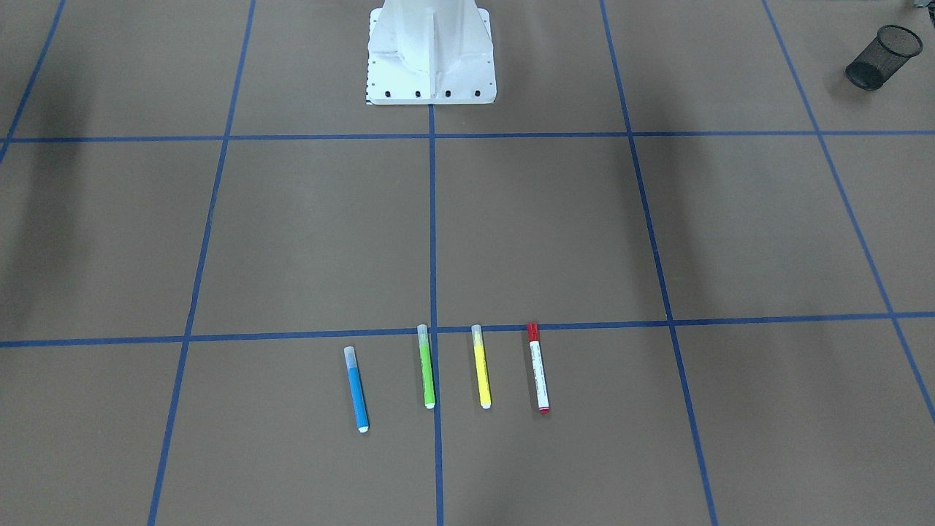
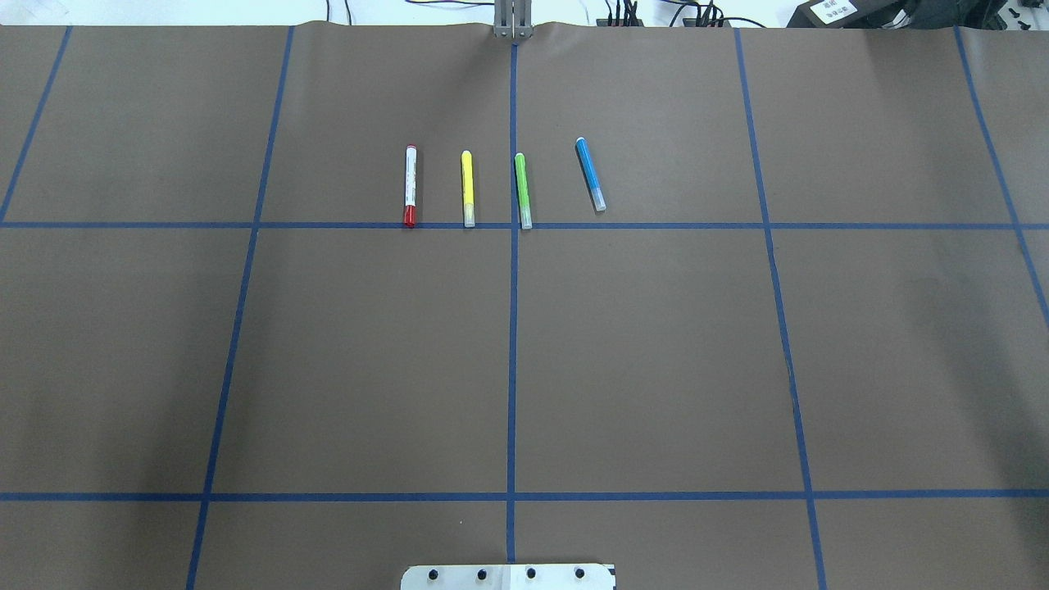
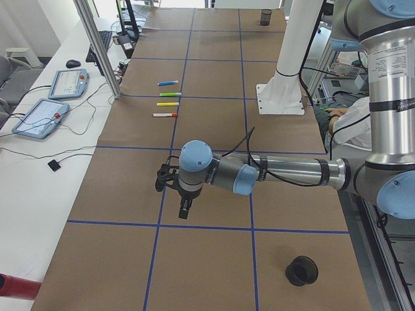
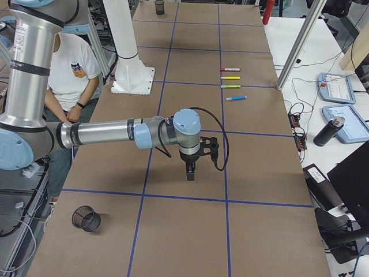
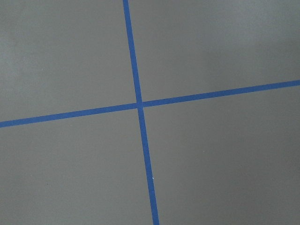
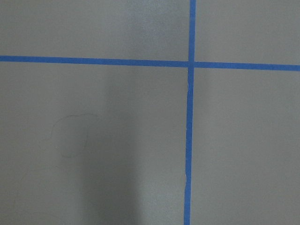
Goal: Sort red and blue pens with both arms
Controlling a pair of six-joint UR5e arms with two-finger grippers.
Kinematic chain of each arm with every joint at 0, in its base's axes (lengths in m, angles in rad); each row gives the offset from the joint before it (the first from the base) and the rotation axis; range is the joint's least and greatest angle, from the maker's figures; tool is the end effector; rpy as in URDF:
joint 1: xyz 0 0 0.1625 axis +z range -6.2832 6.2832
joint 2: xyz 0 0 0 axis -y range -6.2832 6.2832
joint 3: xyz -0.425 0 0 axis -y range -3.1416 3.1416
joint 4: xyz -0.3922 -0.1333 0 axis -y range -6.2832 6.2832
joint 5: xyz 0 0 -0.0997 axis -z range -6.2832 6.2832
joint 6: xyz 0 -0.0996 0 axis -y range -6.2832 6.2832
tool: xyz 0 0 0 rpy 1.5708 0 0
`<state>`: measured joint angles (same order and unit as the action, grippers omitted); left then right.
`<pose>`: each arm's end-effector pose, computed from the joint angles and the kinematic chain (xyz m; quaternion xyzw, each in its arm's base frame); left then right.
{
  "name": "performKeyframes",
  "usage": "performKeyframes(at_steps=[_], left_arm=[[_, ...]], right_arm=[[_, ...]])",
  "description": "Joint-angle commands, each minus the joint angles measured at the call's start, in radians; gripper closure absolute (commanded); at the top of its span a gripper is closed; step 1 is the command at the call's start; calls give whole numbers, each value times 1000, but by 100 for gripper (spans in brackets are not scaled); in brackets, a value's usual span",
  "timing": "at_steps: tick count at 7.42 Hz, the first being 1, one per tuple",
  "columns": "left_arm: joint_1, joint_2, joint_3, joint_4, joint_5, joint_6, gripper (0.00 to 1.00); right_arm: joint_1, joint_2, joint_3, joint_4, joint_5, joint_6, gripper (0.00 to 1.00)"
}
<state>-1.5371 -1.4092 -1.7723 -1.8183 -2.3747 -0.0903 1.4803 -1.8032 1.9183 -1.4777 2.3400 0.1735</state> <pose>-0.0468 -0.4405 0.6043 0.1076 0.3946 0.0302 0.9120 0.0272 -0.4082 0.5804 0.0464 -0.3826 -0.0007 0.9228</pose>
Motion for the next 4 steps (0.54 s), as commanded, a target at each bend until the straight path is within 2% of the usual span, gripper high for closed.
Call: performKeyframes(at_steps=[1, 4], left_arm=[[0, 1, 1, -3, 0, 1, 0], [3, -1, 11, -7, 0, 10, 1]], right_arm=[[0, 1, -5, 7, -5, 7, 1], [0, 7, -5, 39, 8, 20, 1]])
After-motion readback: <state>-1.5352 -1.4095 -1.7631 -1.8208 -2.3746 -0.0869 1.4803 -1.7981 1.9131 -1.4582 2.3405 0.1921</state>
